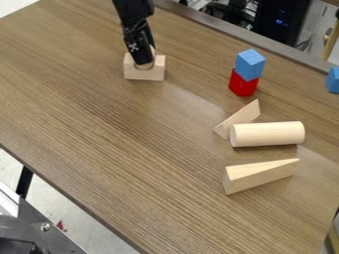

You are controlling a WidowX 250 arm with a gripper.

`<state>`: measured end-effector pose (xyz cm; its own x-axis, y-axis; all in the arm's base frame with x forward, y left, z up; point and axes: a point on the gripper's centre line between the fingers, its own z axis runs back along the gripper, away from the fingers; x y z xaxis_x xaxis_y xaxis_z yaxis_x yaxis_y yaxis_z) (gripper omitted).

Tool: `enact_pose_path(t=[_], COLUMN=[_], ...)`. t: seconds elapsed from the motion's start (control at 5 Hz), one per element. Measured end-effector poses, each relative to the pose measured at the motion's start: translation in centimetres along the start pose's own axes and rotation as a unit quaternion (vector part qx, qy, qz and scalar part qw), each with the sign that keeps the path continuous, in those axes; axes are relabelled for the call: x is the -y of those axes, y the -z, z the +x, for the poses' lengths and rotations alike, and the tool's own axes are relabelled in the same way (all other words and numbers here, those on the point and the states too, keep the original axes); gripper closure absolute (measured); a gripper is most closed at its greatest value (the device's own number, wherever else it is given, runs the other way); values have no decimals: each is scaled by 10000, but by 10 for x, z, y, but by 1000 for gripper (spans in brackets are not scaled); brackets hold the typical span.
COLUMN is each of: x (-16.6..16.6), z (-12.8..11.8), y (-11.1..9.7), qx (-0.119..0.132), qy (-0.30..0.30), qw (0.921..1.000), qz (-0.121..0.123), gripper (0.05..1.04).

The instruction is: Put the cylinder on the upside down arch

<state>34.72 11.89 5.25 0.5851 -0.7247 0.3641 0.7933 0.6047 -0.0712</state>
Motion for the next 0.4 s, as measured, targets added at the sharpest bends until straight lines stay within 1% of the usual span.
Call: enact_pose_path(t=[0.2, 0.4], x=[3, 5], z=[-2, -5], y=[2, 4], qx=[-56, -134], qy=[-55, -191], qw=[10000, 9997], qz=[-53, -98], gripper=[307, 81])
